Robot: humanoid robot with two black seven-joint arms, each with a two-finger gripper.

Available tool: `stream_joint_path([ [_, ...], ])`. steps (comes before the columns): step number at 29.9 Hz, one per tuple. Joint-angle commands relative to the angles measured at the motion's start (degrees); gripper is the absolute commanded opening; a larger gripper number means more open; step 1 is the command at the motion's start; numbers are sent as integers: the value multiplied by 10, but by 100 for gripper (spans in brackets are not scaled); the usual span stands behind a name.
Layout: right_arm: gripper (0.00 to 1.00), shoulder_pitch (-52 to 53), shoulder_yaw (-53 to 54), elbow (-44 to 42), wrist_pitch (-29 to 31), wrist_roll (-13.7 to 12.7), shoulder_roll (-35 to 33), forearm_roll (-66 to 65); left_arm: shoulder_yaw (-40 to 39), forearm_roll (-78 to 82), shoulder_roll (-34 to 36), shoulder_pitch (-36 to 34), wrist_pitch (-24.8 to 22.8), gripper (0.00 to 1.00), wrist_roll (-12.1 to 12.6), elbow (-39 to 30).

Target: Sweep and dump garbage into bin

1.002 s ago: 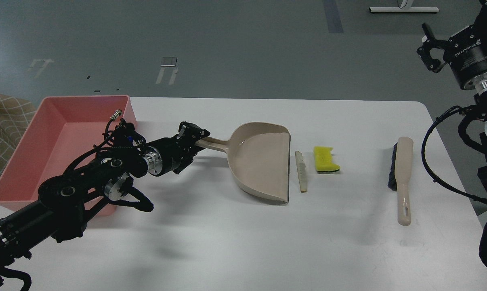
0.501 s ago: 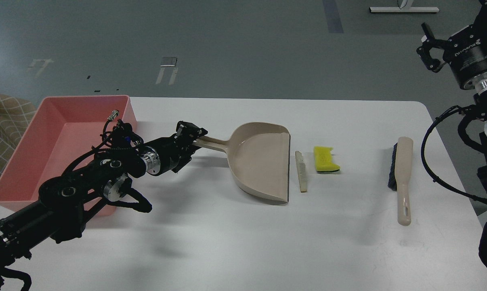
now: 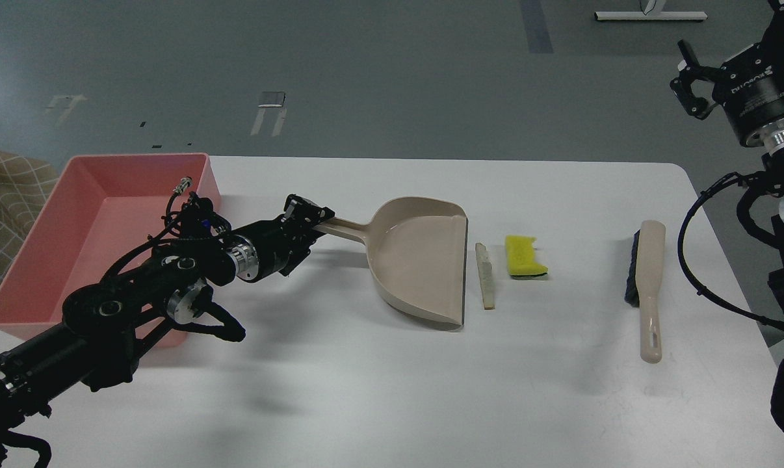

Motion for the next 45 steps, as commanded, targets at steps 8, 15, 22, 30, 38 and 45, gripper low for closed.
stream_joint_path([
  [8,100,0,0,-1,0,0,-1,0,0,1,0,-2,-4,5,-11,0],
  [15,100,0,0,0,0,0,-1,0,-4,2,5,-5,-4,1,-11,-7],
  [22,100,4,-54,3,0,0,-45,-37,-7,6,13,-7,2,0,-11,-39],
  [30,100,3,-131,43,0,0,-161,-68,-11,30,26,-10,4,0,-16,-55],
  [38,100,15,-243,114,0,0,-270,-228,-13,59,39,-3,11,0,-43,-57],
  [45,100,6,-323,228,0,2,-371,-372,-14,59,40,-2,11,0,-53,-58],
])
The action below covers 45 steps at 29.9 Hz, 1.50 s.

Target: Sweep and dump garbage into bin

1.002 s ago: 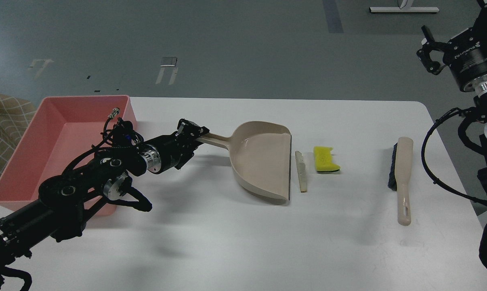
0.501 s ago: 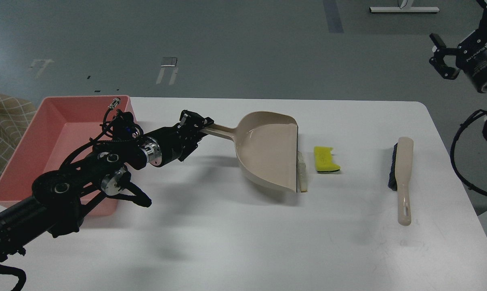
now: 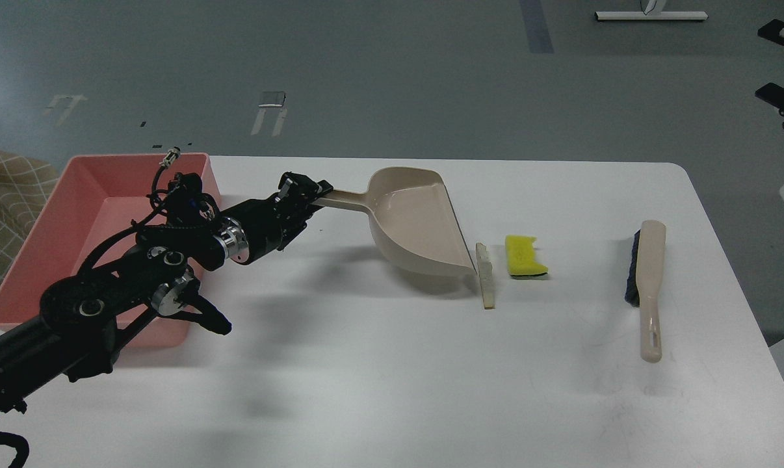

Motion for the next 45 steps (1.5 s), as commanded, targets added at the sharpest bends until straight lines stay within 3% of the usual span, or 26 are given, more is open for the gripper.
stream_joint_path([
  [1,100,-1,-51,48,0,2,-46,-59,0,-2,1,1,-1,0,-7,-2],
  [15,99,-31,-176,149,0,-9,-112,-74,-12,-1,23,19,0,0,-22,-39],
  [21,98,-77,-190,212,0,-50,-152,-68,-12,5,39,33,0,0,-27,-60],
  [27,90,-127,-189,254,-9,-99,-163,-48,-8,5,53,43,-2,0,-40,-62],
  [32,86,-133,-190,260,-20,-109,-148,-48,-12,5,49,54,-1,0,-40,-62],
  [36,79,-133,-190,260,-33,-147,-100,-49,-12,5,49,55,0,0,-40,-62],
  [38,79,-135,-191,259,-53,-164,-91,-48,-12,4,50,55,0,0,-41,-61],
  [40,91,-158,-190,263,-90,-194,-65,-46,-13,4,51,55,0,0,-41,-61],
  [45,91,-192,-187,285,-101,-204,-48,-47,-19,4,52,55,0,0,-40,-61],
])
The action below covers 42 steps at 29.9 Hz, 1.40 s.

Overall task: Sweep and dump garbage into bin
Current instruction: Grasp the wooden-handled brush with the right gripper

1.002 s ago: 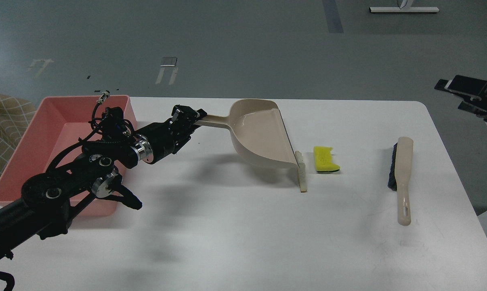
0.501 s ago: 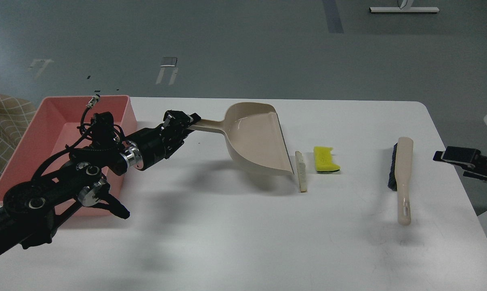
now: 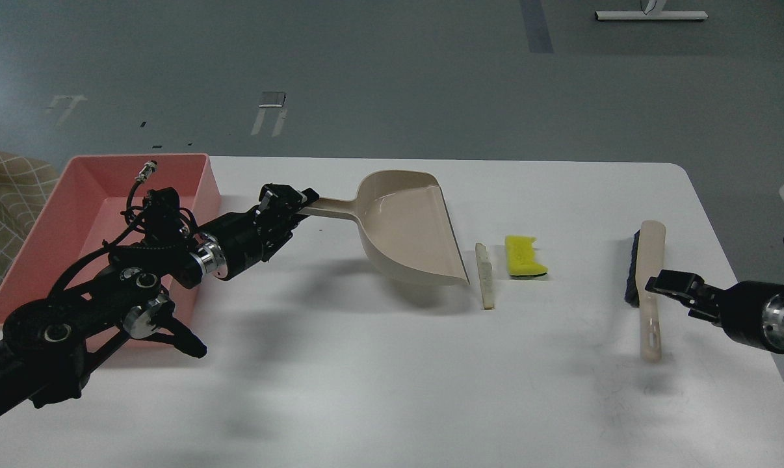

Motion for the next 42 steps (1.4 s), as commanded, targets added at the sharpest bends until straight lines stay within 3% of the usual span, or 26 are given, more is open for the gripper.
stream_joint_path([
  [1,91,-14,1,12,-6,-6,6,-1,-3,0,1,-1,0,0,1,0],
  [4,80,-15,-1,10,-7,-10,10,-1,-3,0,-2,0,0,0,1,-1],
  [11,72,-12,2,21,-5,-13,12,-1,-3,0,-1,2,2,0,1,-11],
  [13,65,-11,1,19,-4,-15,13,-1,-3,0,-1,3,2,0,1,-11],
  [15,48,-13,1,21,-3,-25,16,-1,-3,0,-1,3,3,0,1,-11],
  [17,41,-12,0,21,-2,-25,27,-1,-3,0,0,5,7,0,2,-18],
  [21,37,-12,0,22,0,-25,33,-1,-3,0,8,11,10,0,2,-30],
  [25,22,-8,0,23,2,-25,33,-1,-3,-1,11,11,10,0,1,-30],
  [27,3,-8,0,23,2,-25,31,-1,-3,-2,11,11,10,0,1,-30],
  [28,0,-8,1,23,2,-25,30,-1,-3,-2,11,11,10,0,1,-30],
  [42,0,-15,27,53,12,-13,-9,0,-3,0,17,25,11,0,1,-43],
])
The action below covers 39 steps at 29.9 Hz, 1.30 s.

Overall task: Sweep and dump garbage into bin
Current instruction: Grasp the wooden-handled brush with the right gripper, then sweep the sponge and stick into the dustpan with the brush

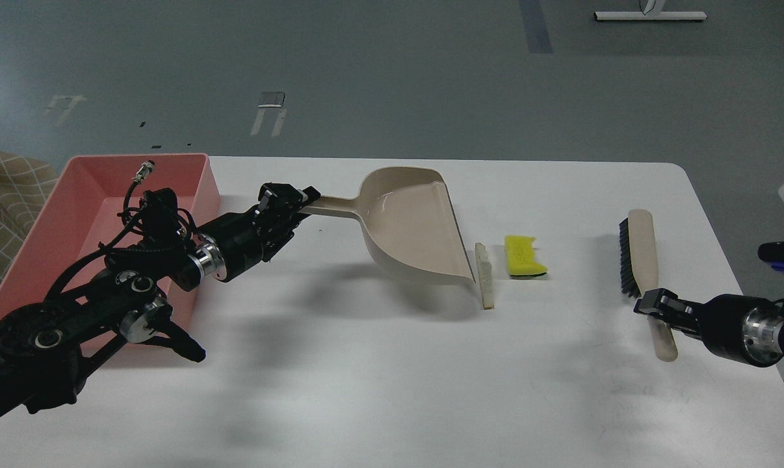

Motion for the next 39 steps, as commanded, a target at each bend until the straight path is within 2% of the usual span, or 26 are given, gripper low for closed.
stream_joint_path([
  [1,0,-1,13,2,16,2,1,-1,5,4,0,14,0,0,1,-1],
  [17,0,9,3,4,64,-7,51,-2,9,22,-2,53,2,0,0,0],
  [21,0,16,3,2,87,-9,88,-2,4,22,-2,57,2,0,0,0],
  [29,0,52,1,2,91,-9,138,-2,0,23,-4,57,2,0,0,0],
  [33,0,57,1,1,91,-37,185,-2,0,23,-5,57,2,0,0,0],
  [39,0,69,0,-15,91,-67,265,-2,-1,21,-3,56,2,0,0,0],
])
